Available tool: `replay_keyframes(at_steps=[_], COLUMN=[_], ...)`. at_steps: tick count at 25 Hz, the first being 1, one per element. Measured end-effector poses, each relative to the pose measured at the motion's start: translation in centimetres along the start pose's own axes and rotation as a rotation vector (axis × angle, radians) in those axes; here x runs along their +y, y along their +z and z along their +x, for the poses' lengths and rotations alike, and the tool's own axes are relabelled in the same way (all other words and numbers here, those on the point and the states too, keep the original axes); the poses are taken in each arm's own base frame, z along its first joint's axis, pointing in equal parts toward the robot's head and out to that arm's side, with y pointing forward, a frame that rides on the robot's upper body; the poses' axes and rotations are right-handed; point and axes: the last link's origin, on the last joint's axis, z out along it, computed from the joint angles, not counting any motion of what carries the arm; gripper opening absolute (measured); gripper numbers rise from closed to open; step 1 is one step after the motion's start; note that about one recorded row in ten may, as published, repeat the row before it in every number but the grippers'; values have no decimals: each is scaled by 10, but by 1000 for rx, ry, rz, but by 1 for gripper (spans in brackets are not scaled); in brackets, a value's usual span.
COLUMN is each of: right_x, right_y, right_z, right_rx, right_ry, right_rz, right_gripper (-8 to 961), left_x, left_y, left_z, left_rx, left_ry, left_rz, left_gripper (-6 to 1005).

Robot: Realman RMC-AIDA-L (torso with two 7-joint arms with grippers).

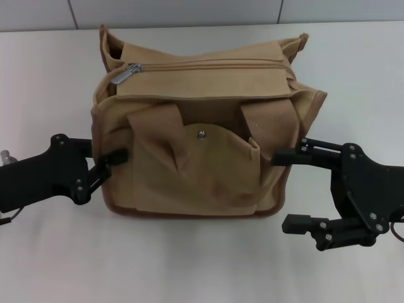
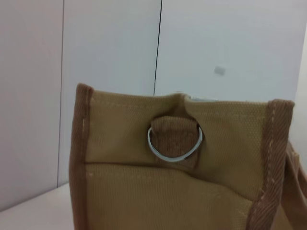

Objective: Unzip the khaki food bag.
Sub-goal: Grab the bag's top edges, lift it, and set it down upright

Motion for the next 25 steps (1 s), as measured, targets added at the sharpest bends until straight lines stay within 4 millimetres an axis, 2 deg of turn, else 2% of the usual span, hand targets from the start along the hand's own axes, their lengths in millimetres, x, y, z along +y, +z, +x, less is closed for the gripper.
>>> replay_keyframes(at_steps=[11, 13, 18, 25], right_x=[1, 1, 0, 1], right_y=[0, 0, 0, -1], right_z=[2, 2, 2, 2], right_rx=[-4, -4, -5, -18], right_ry=[10, 10, 9, 10], right_rz=[9, 10, 11, 26], right_gripper=[733, 731, 726, 720], left_x=[-8, -8, -3, -1], left_y=[-26, -30, -29, -17], left_z=[29, 40, 55, 54], left_rx=[168, 249, 363, 371], left_ry=[27, 45, 73, 79], left_rz=[36, 39, 19, -4], left_gripper=[56, 57, 57, 57])
